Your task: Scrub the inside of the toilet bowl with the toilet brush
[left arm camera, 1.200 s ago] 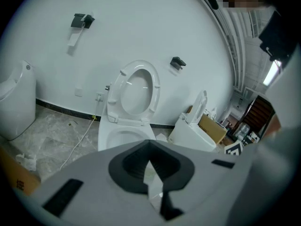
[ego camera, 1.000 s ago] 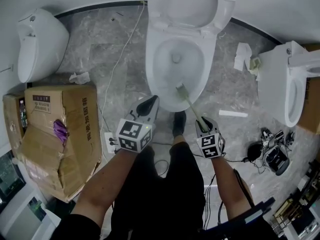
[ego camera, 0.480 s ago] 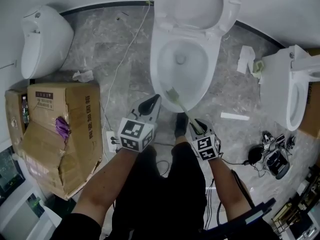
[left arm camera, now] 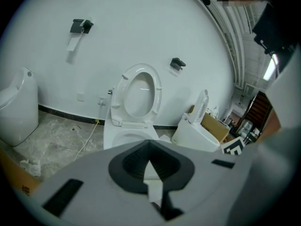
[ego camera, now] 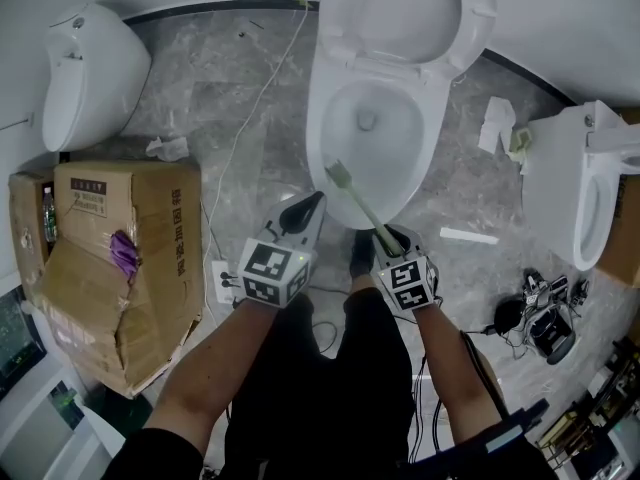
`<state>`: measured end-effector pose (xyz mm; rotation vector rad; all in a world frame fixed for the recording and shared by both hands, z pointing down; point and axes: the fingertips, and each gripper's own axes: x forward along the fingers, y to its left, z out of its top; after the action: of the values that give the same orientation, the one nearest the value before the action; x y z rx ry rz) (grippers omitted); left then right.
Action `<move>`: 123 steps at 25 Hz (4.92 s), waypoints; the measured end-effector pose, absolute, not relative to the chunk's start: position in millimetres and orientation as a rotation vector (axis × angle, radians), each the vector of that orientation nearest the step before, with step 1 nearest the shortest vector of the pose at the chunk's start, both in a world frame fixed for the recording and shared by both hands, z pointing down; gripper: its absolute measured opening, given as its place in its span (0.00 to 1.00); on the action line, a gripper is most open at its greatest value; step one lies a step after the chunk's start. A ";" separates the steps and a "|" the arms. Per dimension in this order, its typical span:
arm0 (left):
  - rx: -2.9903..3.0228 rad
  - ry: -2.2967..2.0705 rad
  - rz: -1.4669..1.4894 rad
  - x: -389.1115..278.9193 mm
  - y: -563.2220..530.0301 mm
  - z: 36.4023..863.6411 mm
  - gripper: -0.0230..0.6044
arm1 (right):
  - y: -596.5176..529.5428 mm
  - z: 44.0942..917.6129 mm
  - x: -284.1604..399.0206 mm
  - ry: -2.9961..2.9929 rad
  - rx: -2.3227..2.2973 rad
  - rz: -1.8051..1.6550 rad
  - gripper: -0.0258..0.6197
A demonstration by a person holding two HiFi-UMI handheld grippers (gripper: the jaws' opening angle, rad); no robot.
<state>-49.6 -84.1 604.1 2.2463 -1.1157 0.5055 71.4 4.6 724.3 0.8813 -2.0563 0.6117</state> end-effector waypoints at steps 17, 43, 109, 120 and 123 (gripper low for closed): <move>2.183 -1.207 0.471 -81.0 -119.6 601.8 0.05 | -88.4 731.5 53.7 -2.057 0.902 0.540 0.20; 2.195 -1.170 0.512 -72.1 -142.4 608.9 0.05 | -178.3 736.4 93.9 -1.993 1.096 0.558 0.20; 2.220 -0.999 0.578 -46.3 -122.5 643.3 0.05 | -176.4 797.5 126.2 -1.768 1.106 0.602 0.20; 2.277 -0.950 0.578 -21.3 -118.3 629.6 0.05 | -133.3 789.8 136.6 -1.746 1.094 0.639 0.20; 2.287 -0.955 0.569 -23.1 -114.3 625.4 0.05 | -118.3 790.4 130.9 -1.745 1.069 0.647 0.20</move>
<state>-23.1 -114.3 625.4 2.2865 -0.9548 0.5694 130.9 -118.3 790.4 1.0686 -1.7449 0.6467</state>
